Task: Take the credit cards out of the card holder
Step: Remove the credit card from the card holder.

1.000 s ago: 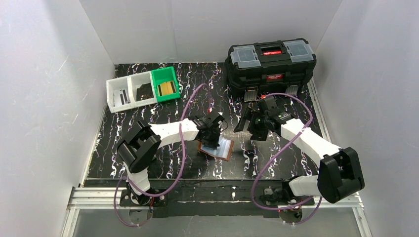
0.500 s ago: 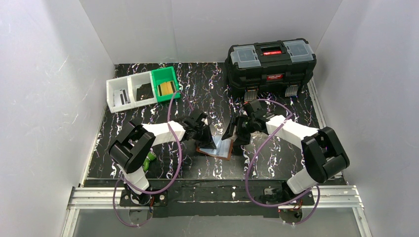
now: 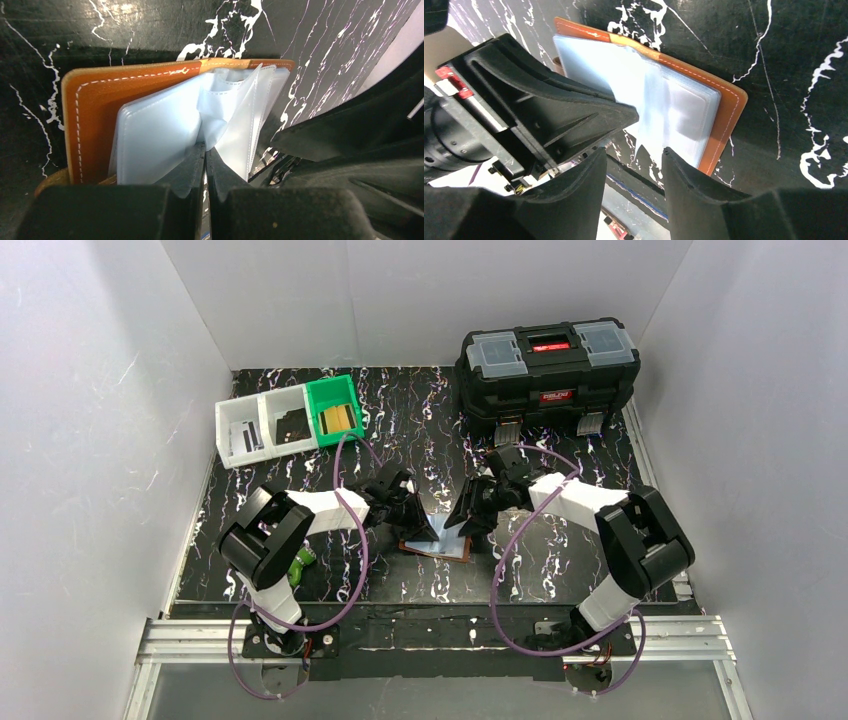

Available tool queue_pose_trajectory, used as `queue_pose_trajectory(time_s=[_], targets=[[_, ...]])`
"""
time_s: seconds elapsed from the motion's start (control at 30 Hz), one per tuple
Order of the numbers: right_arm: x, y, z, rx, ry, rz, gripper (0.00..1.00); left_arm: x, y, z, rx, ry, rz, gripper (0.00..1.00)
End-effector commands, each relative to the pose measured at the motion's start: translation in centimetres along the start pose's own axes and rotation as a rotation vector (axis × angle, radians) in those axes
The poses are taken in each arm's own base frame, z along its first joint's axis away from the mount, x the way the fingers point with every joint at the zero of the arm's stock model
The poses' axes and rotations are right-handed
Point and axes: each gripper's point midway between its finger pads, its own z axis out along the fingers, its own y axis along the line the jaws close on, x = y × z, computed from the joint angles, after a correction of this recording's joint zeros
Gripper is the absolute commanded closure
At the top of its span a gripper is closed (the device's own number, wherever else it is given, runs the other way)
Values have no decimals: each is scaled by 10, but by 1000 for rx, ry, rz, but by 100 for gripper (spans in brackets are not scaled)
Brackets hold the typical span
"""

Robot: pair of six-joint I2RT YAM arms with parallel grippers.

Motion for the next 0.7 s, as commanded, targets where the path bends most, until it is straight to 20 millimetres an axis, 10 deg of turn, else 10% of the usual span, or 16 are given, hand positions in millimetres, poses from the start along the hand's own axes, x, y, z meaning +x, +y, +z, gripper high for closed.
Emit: queue_pose_trajectory(time_s=[0.0, 0.67], targets=[[-1, 6, 6, -21, 12, -4, 49, 3, 4, -6, -3, 5, -17, 100], [0, 0, 24, -11, 49, -6, 52, 3, 1, -10, 3, 8, 25, 100]])
